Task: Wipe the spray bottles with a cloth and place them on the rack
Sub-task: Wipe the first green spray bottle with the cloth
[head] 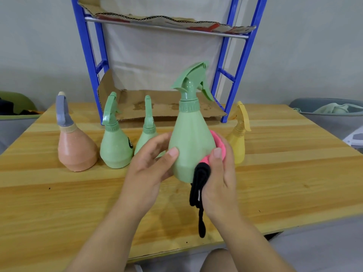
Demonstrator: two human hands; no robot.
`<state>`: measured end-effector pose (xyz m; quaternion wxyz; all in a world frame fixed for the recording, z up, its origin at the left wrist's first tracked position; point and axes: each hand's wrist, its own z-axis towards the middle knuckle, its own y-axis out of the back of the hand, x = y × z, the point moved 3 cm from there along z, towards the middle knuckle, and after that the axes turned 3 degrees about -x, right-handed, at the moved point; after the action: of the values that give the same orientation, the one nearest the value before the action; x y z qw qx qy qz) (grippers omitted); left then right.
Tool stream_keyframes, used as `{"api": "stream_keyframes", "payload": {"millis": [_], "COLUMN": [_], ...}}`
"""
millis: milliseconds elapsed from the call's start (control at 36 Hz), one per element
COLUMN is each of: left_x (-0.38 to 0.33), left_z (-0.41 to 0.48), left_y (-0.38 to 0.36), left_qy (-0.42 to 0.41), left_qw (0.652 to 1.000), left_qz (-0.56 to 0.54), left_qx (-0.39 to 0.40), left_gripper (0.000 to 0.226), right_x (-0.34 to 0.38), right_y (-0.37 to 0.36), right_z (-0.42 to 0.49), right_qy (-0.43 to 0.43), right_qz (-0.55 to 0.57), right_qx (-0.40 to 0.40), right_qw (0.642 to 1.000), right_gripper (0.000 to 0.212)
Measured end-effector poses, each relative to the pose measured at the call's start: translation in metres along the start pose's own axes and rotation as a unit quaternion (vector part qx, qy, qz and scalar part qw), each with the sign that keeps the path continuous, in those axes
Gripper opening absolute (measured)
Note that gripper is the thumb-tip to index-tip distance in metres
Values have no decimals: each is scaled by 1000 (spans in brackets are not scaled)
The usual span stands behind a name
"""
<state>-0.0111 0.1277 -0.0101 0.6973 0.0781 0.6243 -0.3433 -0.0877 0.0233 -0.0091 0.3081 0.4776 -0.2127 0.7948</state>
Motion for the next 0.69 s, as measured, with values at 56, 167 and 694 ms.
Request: {"api": "stream_keyframes", "payload": {"millis": [56,167,694], "left_x": [-4,-16,-17], "left_z": [0,-1,1], "left_y": [1,-6,-5], "left_qy": [-13,-62,-22], "left_qw": [1000,995,999], "left_qz": [0,78,-13], "left_qx": [-5,-33,29], "left_gripper": [28,26,60], "right_x": [-2,-4,11], "right_y": [4,13,10], "right_z": [6,16,18], "right_qy": [-59,-167,-166], "right_qz": [45,139,188], "right_qx": [-1,3,31], "right_qw": [997,976,968], "right_gripper": [43,32,40]}}
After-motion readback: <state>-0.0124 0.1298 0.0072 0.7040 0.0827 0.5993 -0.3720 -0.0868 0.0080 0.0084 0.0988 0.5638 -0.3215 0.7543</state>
